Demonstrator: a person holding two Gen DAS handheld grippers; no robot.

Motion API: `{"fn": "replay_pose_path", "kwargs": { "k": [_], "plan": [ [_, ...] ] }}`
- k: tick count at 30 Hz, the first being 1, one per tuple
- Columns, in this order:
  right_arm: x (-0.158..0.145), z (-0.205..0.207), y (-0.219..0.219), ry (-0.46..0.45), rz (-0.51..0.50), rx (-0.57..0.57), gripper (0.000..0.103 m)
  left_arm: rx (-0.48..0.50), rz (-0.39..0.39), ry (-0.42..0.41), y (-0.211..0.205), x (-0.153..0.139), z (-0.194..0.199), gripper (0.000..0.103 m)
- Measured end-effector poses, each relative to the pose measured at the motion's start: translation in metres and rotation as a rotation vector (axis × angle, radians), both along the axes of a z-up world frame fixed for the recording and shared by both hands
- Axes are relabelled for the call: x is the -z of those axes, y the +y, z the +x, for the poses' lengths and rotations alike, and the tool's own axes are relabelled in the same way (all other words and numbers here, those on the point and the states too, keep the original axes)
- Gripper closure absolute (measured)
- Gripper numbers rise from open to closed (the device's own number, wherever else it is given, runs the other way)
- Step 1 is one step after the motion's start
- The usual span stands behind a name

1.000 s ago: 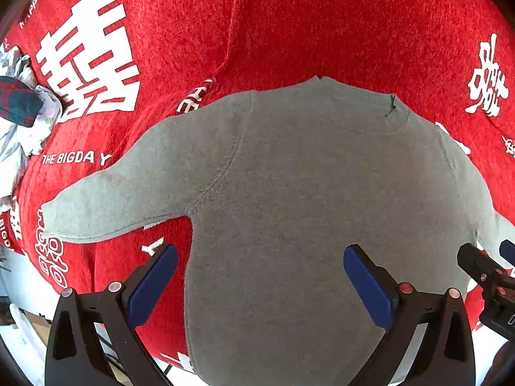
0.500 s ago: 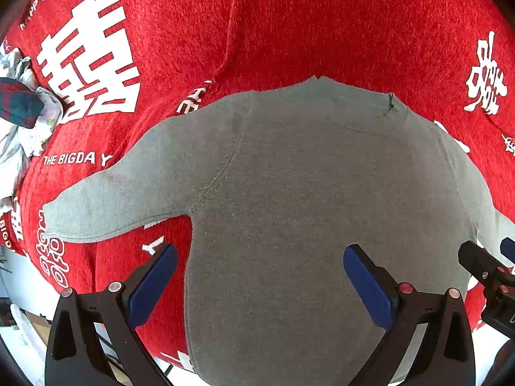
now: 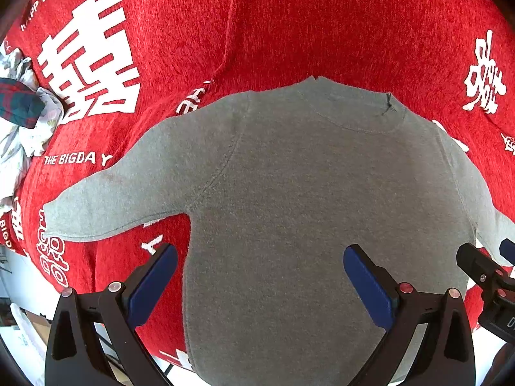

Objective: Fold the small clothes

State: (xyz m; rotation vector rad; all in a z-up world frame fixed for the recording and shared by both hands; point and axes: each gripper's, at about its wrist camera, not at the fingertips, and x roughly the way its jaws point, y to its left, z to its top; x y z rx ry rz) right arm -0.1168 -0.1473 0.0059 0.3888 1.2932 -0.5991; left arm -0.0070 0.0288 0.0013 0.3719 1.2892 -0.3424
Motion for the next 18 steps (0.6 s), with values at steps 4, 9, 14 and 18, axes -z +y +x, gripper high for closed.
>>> {"fn": "replay_pose_path", "kwargs": {
  "k": [4, 9, 14, 18],
  "plan": [
    [0.0007, -0.0014, 0.0003, 0.0, 0.001, 0.001, 0.0, 0.001, 0.001, -0.002, 0.0002, -0.0001, -0.0026, 0.0],
    [0.0016, -0.002, 0.001, 0.0, 0.001, 0.002, 0.0, -0.003, 0.006, -0.001, 0.0013, 0.0008, -0.0029, 0.0],
    [0.0018, -0.0016, 0.0014, 0.001, 0.001, 0.002, 0.0, -0.002, 0.006, 0.0, 0.0026, 0.0005, -0.0022, 0.0],
    [0.0022, -0.0011, 0.0021, 0.003, 0.002, 0.0, 0.0, -0.002, 0.005, -0.001, 0.0032, 0.0001, -0.0019, 0.0]
  ]
}}
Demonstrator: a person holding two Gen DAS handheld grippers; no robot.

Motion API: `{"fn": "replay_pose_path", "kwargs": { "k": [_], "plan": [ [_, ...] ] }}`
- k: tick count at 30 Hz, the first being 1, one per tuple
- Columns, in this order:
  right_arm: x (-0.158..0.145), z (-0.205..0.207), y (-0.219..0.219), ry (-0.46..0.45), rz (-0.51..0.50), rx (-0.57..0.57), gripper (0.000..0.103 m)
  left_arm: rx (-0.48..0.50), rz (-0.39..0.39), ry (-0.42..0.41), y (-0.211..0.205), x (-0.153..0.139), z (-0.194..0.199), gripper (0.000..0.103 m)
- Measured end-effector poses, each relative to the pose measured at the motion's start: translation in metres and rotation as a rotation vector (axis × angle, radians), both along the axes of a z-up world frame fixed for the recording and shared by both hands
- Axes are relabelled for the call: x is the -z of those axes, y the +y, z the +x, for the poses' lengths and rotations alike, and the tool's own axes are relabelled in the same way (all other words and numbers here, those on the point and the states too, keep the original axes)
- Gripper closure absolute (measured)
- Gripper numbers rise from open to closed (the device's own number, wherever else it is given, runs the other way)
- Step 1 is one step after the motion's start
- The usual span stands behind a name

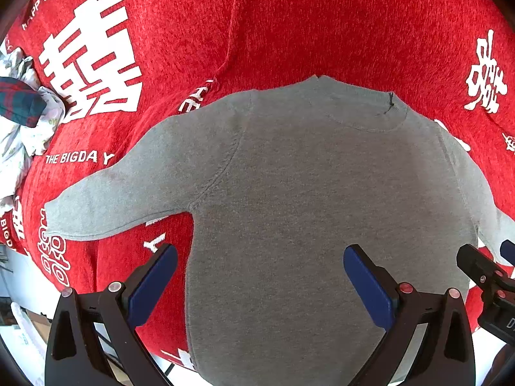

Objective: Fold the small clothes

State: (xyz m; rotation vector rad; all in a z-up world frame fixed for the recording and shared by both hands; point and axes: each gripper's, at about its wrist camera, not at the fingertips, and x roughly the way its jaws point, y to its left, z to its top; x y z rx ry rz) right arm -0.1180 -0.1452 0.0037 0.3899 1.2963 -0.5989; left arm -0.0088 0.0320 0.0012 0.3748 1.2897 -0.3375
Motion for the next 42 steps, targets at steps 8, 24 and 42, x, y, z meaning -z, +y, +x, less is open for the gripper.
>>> {"fn": "replay_pose_path", "kwargs": {
  "k": [8, 24, 42],
  "plan": [
    [0.0, 0.002, 0.003, 0.004, -0.001, -0.004, 0.0, -0.006, -0.002, 0.004, 0.002, 0.0, 0.002, 0.0],
    [-0.002, 0.0, 0.004, 0.003, -0.003, -0.007, 0.0, -0.008, -0.005, 0.005, 0.005, 0.001, 0.0, 0.0],
    [-0.001, 0.01, 0.018, 0.003, 0.002, -0.022, 0.0, -0.028, -0.015, 0.021, 0.022, 0.007, 0.008, 0.0]
  ]
}}
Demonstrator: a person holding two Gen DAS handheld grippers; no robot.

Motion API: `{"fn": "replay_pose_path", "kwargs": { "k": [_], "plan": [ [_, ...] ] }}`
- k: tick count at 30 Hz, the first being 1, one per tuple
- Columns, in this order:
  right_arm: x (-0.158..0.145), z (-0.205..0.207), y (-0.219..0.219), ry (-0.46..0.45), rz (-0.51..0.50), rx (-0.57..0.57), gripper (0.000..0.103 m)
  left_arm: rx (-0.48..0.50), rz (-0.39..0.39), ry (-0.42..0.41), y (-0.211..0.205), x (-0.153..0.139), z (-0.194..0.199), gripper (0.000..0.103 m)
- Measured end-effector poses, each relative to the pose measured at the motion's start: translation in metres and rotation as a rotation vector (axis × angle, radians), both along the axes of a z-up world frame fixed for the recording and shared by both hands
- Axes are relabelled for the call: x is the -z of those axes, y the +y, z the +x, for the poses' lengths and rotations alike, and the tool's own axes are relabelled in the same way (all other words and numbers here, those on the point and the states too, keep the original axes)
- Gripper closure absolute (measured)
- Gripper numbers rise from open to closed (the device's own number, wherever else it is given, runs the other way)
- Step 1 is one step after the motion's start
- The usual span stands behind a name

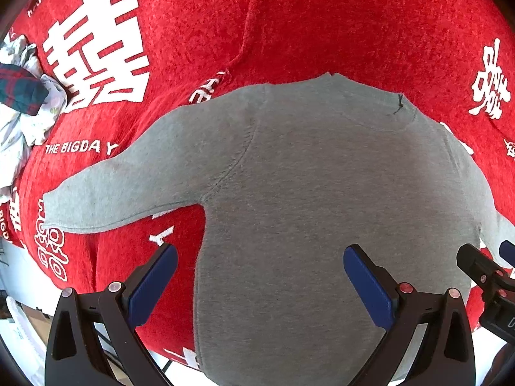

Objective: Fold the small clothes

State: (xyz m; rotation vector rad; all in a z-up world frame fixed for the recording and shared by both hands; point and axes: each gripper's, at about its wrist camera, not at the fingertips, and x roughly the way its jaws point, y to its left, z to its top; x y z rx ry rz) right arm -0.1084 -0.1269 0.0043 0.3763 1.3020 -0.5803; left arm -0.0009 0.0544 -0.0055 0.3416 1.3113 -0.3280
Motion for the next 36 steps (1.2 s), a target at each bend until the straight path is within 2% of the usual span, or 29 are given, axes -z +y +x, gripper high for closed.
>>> {"fn": "replay_pose_path", "kwargs": {
  "k": [6, 10, 15, 19, 22, 25, 27, 30, 36],
  "plan": [
    [-0.002, 0.013, 0.015, -0.049, 0.02, -0.038, 0.0, -0.035, 0.0, -0.002, 0.018, 0.006, 0.01, 0.0],
    [0.0, 0.025, 0.026, -0.09, 0.075, -0.068, 0.0, -0.075, -0.065, 0.032, 0.042, 0.011, 0.022, 0.0],
    [0.008, 0.046, 0.058, -0.137, 0.164, -0.176, 0.0, -0.199, -0.121, 0.004, 0.098, 0.018, 0.043, 0.0],
    [0.026, 0.064, 0.087, -0.069, 0.267, -0.264, 0.0, -0.349, -0.213, 0.027, 0.162, 0.034, 0.065, 0.0],
    [0.038, 0.072, 0.107, -0.036, 0.274, -0.301, 0.0, -0.481, -0.309, 0.014, 0.213, 0.051, 0.08, 0.0],
    [0.047, 0.076, 0.119, -0.01, 0.279, -0.314, 0.0, -0.574, -0.365, 0.026, 0.25, 0.074, 0.091, 0.0],
    [0.054, 0.077, 0.126, 0.008, 0.282, -0.318, 0.0, -0.614, -0.418, 0.055, 0.266, 0.093, 0.099, 0.0],
    [0.063, 0.079, 0.129, 0.037, 0.27, -0.32, 0.0, -0.62, -0.479, 0.076, 0.271, 0.109, 0.11, 0.0],
    [0.064, 0.08, 0.133, 0.061, 0.25, -0.326, 0.0, -0.687, -0.586, 0.017, 0.291, 0.106, 0.132, 0.0]
  ]
}}
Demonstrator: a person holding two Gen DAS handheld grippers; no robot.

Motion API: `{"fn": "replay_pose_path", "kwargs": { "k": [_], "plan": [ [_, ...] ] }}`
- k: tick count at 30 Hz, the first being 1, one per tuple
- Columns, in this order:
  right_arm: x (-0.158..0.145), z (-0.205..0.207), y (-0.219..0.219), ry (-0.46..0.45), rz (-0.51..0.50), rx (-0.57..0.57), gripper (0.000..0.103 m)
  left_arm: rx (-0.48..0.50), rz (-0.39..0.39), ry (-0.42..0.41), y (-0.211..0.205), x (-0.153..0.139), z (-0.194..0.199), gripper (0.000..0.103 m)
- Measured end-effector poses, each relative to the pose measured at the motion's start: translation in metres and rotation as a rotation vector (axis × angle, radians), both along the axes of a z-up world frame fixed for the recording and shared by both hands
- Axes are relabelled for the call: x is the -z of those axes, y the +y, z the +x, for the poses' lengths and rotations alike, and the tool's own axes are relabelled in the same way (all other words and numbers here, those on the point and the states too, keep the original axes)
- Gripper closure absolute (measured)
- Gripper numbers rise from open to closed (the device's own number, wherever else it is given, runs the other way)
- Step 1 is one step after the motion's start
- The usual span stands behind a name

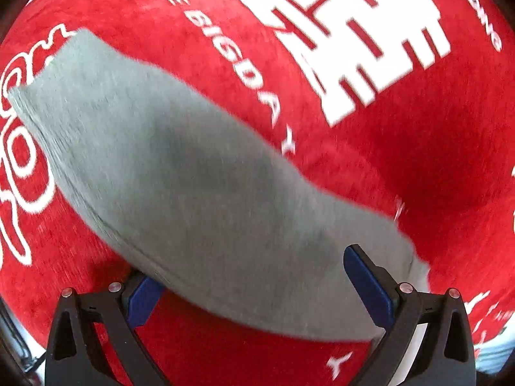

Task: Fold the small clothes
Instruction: 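Grasp the sweater sleeve cuff with the left gripper and lift it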

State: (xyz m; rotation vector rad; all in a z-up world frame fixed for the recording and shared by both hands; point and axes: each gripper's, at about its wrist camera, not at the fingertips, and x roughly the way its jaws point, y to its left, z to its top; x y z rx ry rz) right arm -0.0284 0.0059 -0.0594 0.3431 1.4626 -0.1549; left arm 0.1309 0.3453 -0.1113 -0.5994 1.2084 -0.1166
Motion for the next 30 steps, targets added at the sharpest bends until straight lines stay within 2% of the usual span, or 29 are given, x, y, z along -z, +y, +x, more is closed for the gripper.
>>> {"fn": "replay_pose_path", "kwargs": {
  "k": [2, 4, 6, 7, 8, 10, 11, 15, 20, 24, 26, 28, 30],
  "plan": [
    [0.0, 0.001, 0.001, 0.0, -0.001, -0.001, 0.0, -0.018, 0.017, -0.036, 0.007, -0.007, 0.003, 0.0],
    [0.001, -0.001, 0.002, -0.003, 0.002, 0.004, 0.0, -0.034, 0.09, -0.059, 0.01, -0.014, 0.006, 0.003],
    [0.002, -0.005, 0.003, -0.002, 0.012, 0.015, 0.0, -0.026, 0.132, -0.059, 0.012, -0.018, 0.008, 0.022],
    [0.003, -0.007, 0.003, 0.001, 0.015, 0.018, 0.0, -0.022, 0.145, -0.049, 0.014, -0.017, 0.01, 0.043],
    [0.005, -0.009, 0.004, 0.004, 0.02, 0.021, 0.0, -0.019, 0.151, -0.046, 0.015, -0.017, 0.01, 0.069],
    [0.008, -0.015, 0.005, 0.012, 0.03, 0.027, 0.0, 0.001, 0.093, -0.064, 0.022, -0.018, 0.006, 0.097],
    [0.007, -0.016, 0.005, 0.01, 0.032, 0.028, 0.0, -0.004, 0.068, -0.079, 0.024, -0.021, 0.003, 0.097],
    [0.002, -0.023, 0.0, -0.013, 0.027, 0.046, 0.0, 0.049, 0.057, -0.164, 0.01, -0.051, -0.006, 0.097],
    [-0.009, -0.037, -0.022, -0.058, 0.043, 0.115, 0.0, 0.213, 0.022, -0.284, -0.045, -0.1, -0.006, 0.097],
    [-0.019, -0.055, -0.052, -0.087, 0.048, 0.179, 0.0, 0.395, -0.024, -0.374, -0.121, -0.141, -0.017, 0.097],
    [-0.025, -0.066, -0.072, -0.099, 0.047, 0.218, 0.0, 0.497, -0.035, -0.405, -0.171, -0.154, -0.029, 0.097],
    [-0.03, -0.08, -0.095, -0.111, 0.034, 0.261, 0.0, 0.584, -0.045, -0.407, -0.218, -0.154, -0.038, 0.097],
    [-0.031, -0.094, -0.116, -0.113, 0.022, 0.303, 0.0, 0.668, -0.036, -0.376, -0.272, -0.144, -0.052, 0.097]
  ]
}}
